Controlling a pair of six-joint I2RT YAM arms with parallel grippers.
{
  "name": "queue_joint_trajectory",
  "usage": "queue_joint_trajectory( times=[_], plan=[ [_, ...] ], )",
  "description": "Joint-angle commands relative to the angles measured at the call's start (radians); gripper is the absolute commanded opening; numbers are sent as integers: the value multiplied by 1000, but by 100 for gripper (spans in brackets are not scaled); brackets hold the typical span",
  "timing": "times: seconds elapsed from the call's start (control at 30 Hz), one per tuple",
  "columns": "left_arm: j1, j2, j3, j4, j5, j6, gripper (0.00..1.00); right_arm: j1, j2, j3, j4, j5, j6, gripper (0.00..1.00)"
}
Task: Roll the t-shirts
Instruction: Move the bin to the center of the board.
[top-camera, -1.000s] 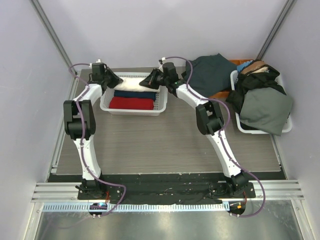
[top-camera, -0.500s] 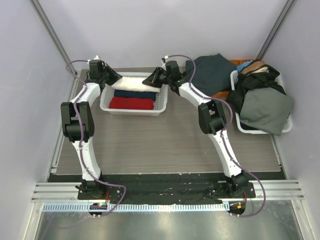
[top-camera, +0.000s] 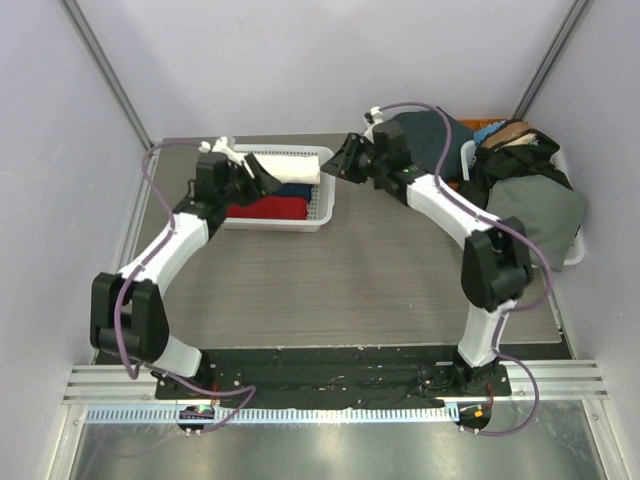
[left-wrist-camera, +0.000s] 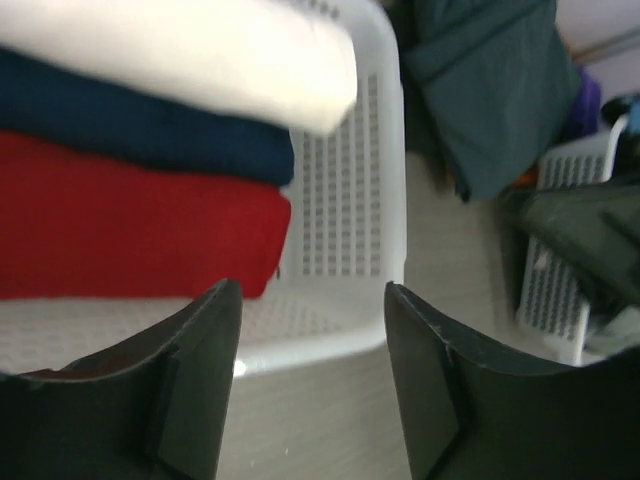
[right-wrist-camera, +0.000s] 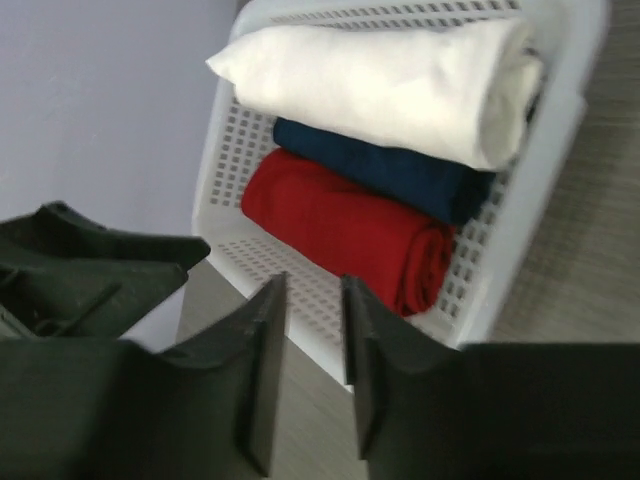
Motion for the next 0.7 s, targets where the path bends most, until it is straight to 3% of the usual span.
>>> queue_joint_trajectory(
  times=[0.0, 0.1, 0.27, 0.4, 0.67],
  plan=[
    [-146, -153, -152, -2, -130, 33, 71, 1, -216, -231, -28, 255, -120, 52],
    [-241, -214, -212, -2, -168, 36, 74, 1, -285, -290, -120, 441, -168, 60],
    [-362, -185, -246, 1, -196, 39, 68, 1, -279, -328, -198, 570, -219, 43],
    [-422, -72, -244, 14, -193, 35, 68, 1, -218, -335, -189, 577, -220, 43],
    [-392, 111, -192, 105, -195, 38, 68, 37, 0, -152, -171, 477, -173, 42]
  ],
)
